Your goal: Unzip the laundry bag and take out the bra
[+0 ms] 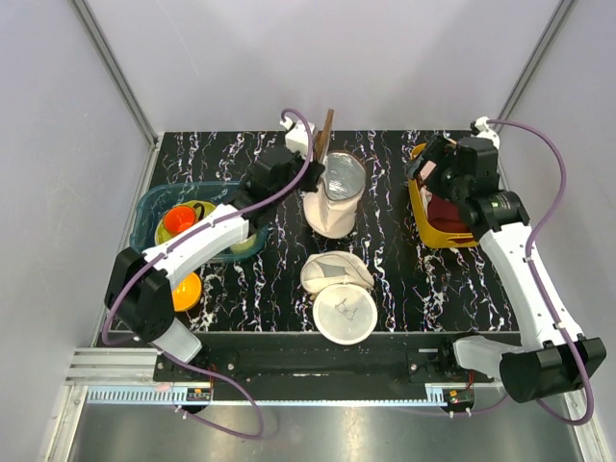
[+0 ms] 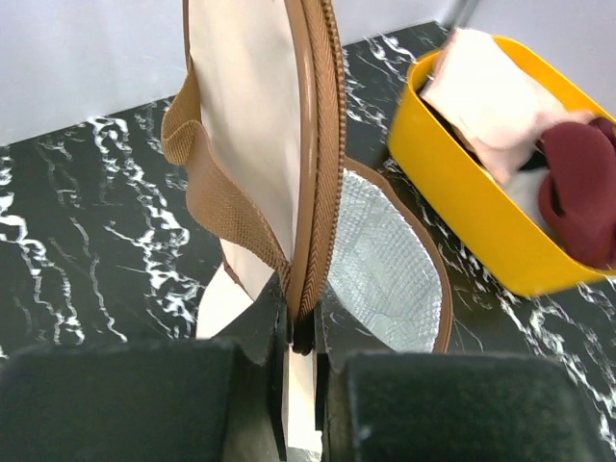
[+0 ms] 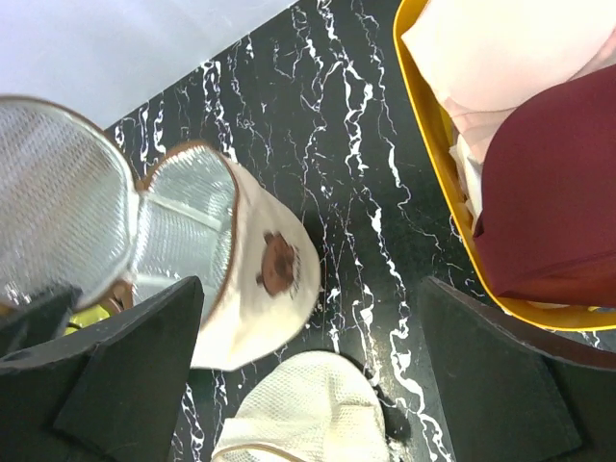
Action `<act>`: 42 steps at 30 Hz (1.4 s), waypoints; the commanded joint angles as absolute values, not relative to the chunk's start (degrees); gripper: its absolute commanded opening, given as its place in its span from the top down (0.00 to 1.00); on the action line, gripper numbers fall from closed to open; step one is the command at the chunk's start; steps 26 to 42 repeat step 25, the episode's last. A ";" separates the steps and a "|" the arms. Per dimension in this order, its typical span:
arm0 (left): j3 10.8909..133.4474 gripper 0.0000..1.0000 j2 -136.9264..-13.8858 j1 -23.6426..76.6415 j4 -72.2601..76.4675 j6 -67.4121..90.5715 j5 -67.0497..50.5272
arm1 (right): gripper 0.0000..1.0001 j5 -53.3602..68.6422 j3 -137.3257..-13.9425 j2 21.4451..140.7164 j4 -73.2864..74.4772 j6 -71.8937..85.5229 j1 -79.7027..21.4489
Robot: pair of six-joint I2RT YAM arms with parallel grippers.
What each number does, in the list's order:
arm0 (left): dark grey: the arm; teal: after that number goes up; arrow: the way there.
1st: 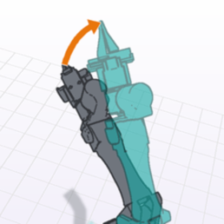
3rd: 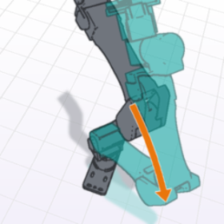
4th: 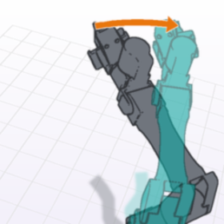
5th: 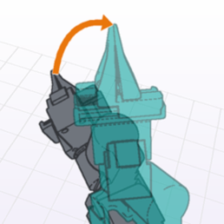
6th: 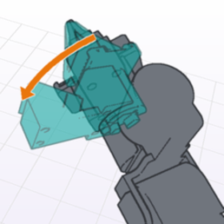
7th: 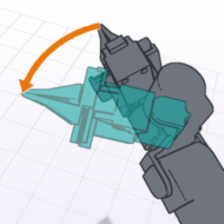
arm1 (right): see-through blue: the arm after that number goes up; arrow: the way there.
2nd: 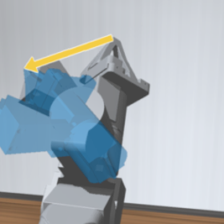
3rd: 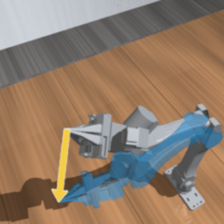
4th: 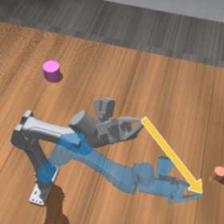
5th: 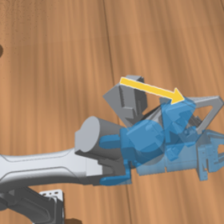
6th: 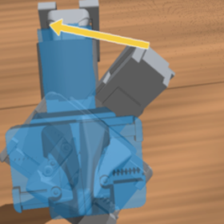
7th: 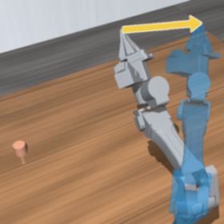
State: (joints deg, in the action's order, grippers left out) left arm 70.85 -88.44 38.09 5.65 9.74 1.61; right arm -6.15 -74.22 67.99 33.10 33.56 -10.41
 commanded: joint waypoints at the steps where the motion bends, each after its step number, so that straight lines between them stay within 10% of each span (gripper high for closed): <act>1: 79.27 0.92 -91.40 35.69 0.10 13.00 6.69 | 0.00 -6.86 -76.29 70.05 36.21 30.85 -12.48; 6: 78.05 0.28 -89.66 34.63 -1.41 14.94 2.38 | 0.00 -6.59 -73.83 70.58 36.65 30.85 -12.66; 10: 76.91 0.05 -86.58 34.63 -2.46 14.68 2.20 | 0.00 -7.47 -72.77 69.70 37.00 30.67 -12.74; 42: 60.91 0.01 -66.01 33.40 -7.12 12.92 7.29 | 0.00 -10.28 -69.96 67.68 37.88 30.23 -12.74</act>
